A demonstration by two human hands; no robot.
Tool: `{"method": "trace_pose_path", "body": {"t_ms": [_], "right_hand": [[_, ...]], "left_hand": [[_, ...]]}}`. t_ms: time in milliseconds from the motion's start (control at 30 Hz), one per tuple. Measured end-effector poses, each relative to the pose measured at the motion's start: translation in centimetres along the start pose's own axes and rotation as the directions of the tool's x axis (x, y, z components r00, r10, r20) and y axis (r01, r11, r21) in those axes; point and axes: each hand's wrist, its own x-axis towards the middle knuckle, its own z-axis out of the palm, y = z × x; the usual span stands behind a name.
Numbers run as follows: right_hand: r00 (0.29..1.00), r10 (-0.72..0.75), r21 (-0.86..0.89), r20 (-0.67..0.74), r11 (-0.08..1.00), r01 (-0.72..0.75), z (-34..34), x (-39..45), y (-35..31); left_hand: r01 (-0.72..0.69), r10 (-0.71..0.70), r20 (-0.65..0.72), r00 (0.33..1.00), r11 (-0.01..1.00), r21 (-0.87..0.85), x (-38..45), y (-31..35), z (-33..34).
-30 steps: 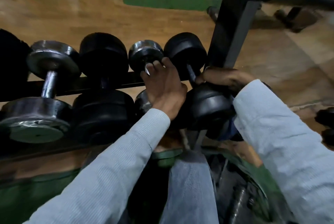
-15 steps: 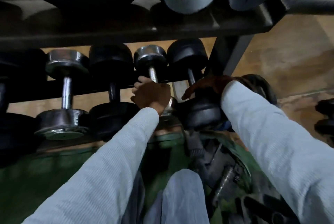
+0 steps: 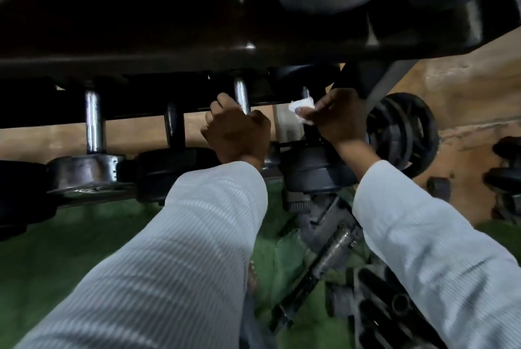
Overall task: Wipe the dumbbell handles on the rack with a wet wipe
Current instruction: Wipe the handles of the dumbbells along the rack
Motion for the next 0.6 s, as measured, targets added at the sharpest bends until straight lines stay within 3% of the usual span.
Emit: {"method": "trace_pose_path", "body": {"t_ms": [100,167,367,500,600], "right_hand": [[0.98,0.076,0.051,-0.182,0.996,-0.068,0.6,1.5,-1.6],[0.959,0.179,0.153,-0.221,0.977,-0.147,1.2,2.1,-1.7],[0.917,0.249,0.259,-0.312,0.951,-0.17,2.1,1.8,-1.2],[0.904,0.29,0.259,-0.314,0.942,-0.212,2.8,2.2,-1.1],[0.892,0.367,0.362,-0.264,0.895,-0.261,3.2,2.3,-1.4]], "left_hand": [[-0.016,0.015,-0.014,1.0,0.999,-0.044,0.0,-0.1,0.1],[-0.027,0.026,-0.027,0.999,0.998,-0.057,0.0,-0.1,0.3],[-0.059,0.056,-0.045,0.997,0.996,-0.06,0.0,-0.4,0.6],[-0.065,0.062,-0.059,0.996,0.996,-0.061,0.1,-0.4,0.6],[-0.07,0.066,-0.061,0.996,0.995,-0.064,0.0,-0.4,0.6]]}}
